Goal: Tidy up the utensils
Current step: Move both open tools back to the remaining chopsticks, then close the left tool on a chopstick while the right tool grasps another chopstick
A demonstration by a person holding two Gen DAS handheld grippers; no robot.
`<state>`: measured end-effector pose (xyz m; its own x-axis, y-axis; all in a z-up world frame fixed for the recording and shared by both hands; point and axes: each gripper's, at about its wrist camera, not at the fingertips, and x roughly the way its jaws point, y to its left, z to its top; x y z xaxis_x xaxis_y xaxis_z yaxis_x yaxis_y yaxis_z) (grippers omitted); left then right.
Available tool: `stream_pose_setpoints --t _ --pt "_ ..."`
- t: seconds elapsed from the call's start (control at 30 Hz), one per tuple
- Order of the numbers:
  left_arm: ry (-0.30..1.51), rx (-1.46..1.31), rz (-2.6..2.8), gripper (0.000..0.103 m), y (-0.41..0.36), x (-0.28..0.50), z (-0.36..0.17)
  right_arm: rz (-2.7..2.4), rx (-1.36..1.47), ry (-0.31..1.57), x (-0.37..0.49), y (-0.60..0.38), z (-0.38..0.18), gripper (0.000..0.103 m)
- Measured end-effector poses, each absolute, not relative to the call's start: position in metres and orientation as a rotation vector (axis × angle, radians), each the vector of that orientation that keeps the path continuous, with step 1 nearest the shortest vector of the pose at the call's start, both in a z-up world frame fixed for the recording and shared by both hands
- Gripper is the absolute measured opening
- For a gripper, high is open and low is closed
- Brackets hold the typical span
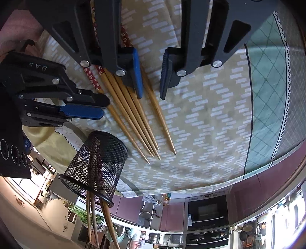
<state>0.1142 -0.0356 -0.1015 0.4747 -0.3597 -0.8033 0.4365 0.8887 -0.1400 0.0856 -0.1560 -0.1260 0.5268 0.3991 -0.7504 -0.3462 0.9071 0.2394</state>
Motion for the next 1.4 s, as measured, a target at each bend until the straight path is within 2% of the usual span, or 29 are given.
stream_pose_setpoints --t 0.43,0.53,0.73,0.97,1.4 --pt "0.987 0.071 -0.491 0.018 -0.040 0.135 -0.100 0.396 0.031 0.913 0.105 -0.141 -0.127 0.020" --pt "0.986 0.067 -0.476 0.012 -0.042 0.140 -0.101 0.386 0.050 0.909 0.109 -0.142 -0.128 0.011" --pt "0.975 0.015 -0.454 0.008 -0.037 0.138 -0.102 0.396 0.139 0.906 0.107 -0.155 -0.129 0.006" --pt "0.960 -0.022 -0.481 0.008 -0.032 0.125 -0.096 0.456 0.134 0.871 0.094 -0.156 -0.118 0.006" --pt "1.007 0.018 -0.529 0.009 -0.039 0.122 -0.103 0.474 0.065 0.934 0.102 -0.137 -0.129 0.008"
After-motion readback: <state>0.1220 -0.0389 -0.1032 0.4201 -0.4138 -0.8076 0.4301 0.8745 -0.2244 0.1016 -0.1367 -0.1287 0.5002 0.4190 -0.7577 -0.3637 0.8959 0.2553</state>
